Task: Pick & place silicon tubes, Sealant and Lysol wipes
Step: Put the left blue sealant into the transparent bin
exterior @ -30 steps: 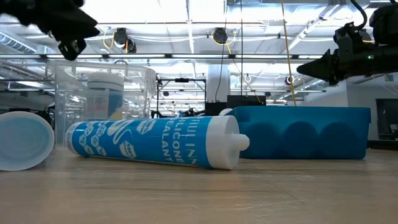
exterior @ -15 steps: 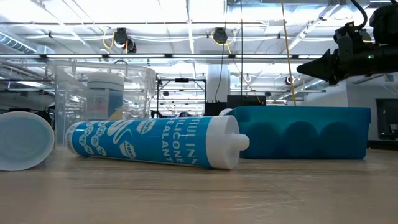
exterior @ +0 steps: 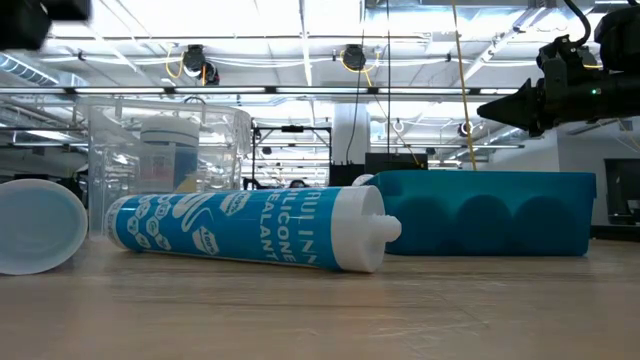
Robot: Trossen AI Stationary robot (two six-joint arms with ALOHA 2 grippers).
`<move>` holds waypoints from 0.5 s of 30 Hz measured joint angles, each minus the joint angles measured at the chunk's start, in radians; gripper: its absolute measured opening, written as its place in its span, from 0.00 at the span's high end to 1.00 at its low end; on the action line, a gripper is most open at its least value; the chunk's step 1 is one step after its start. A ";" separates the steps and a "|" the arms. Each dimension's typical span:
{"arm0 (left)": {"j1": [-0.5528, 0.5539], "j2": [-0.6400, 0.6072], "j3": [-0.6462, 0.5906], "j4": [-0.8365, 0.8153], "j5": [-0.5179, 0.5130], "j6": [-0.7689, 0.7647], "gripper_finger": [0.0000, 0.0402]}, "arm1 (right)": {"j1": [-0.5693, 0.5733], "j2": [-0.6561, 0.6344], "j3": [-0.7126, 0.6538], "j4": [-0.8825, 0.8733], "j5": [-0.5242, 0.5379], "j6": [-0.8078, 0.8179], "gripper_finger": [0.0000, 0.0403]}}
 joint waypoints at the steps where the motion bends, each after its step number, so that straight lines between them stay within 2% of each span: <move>1: 0.020 0.000 -0.022 0.014 0.003 0.001 0.55 | 0.000 0.000 0.000 0.000 0.000 0.000 1.00; 8: 0.097 0.000 -0.140 0.067 0.132 0.064 0.47 | 0.000 0.000 0.000 0.000 0.000 0.000 1.00; 15: 0.095 0.000 -0.205 0.090 0.144 0.019 0.47 | 0.000 0.000 0.001 0.000 0.000 0.000 1.00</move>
